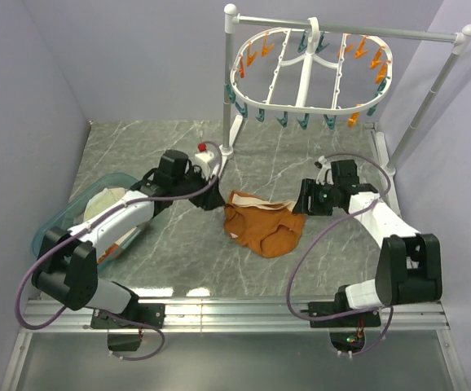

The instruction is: Clip the underwear to the hanger

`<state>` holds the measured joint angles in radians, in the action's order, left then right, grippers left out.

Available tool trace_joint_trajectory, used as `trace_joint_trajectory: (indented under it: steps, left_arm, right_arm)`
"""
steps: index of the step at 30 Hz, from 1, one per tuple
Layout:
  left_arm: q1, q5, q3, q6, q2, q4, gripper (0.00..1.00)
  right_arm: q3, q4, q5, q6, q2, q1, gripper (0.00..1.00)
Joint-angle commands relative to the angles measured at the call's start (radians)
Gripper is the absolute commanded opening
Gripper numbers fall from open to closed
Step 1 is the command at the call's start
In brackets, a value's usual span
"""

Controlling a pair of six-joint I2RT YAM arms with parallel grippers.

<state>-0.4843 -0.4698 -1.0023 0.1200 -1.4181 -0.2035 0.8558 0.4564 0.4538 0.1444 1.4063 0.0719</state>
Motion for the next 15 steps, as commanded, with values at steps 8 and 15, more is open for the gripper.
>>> trace_joint_trajectory:
  steps: [8,15]
  left_arm:
    - [0.003,-0.288,0.050,-1.176,-0.031,-0.014,0.43]
    - [0.104,-0.412,-0.018,-0.869,-0.127,0.130,0.36]
  right_arm:
    - [-0.003,0.059,-0.052,-0.435,-0.219,0.199,0.63]
    - [0.037,0.019,-0.147,-0.496,-0.118,0.509,0.55]
